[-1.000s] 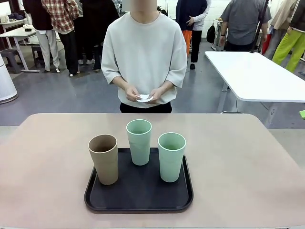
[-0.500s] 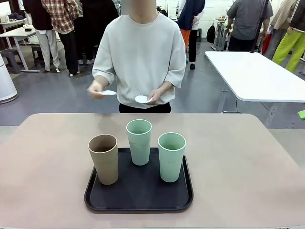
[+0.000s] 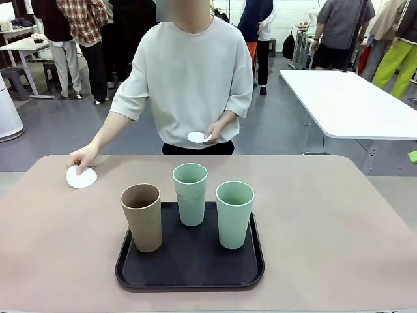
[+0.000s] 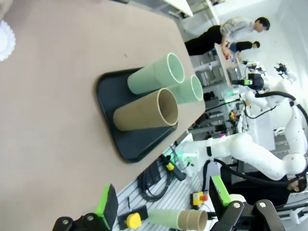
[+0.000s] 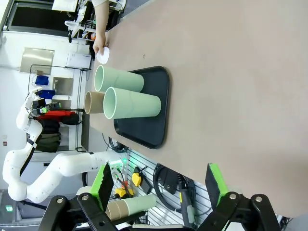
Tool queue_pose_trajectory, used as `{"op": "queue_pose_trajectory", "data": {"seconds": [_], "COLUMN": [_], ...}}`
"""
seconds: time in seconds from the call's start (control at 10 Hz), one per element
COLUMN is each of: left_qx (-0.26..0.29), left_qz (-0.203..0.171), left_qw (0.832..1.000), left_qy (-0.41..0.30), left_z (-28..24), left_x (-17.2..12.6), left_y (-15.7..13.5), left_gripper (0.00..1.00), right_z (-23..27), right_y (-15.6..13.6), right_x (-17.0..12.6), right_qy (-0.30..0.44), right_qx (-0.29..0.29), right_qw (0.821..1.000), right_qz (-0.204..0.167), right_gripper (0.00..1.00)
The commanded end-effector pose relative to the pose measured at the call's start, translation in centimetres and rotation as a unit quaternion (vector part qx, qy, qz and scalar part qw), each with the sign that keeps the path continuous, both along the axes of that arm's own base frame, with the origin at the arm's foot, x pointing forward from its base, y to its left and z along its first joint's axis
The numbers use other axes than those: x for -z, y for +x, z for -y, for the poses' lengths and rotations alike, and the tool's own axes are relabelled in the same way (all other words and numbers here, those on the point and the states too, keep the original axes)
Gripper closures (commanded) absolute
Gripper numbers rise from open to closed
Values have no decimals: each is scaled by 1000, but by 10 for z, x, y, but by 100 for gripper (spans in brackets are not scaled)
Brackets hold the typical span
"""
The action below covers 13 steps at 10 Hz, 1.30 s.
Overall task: Place coasters on the table and set cups on them.
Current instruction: Pick up one Reusable plastic cup and place it on a coaster set by the human.
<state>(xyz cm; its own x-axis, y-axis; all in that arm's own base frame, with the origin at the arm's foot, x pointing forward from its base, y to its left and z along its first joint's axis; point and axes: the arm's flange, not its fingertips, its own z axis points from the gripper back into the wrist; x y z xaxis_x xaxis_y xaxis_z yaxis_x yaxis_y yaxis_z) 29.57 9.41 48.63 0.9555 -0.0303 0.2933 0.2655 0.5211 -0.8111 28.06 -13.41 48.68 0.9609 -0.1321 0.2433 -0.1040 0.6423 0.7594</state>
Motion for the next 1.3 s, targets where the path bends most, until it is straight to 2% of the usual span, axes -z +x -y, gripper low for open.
{"op": "queue_pose_trajectory", "data": {"seconds": [0.0,1.2], "left_qx": [0,0], "left_qz": [3,3], "left_qw": [1000,1000], "left_qy": [-3,-3], "left_z": [-3,-3], "left_x": [-1,-1], "left_y": [0,0], "left_gripper": [0,0], "right_z": [1,1], "right_y": [0,0], "right_x": [1,1], "right_qy": [8,8], "right_qx": [-1,-1], "right_qw": [1000,1000], "right_qz": [0,0], "right_gripper": [0,0]}}
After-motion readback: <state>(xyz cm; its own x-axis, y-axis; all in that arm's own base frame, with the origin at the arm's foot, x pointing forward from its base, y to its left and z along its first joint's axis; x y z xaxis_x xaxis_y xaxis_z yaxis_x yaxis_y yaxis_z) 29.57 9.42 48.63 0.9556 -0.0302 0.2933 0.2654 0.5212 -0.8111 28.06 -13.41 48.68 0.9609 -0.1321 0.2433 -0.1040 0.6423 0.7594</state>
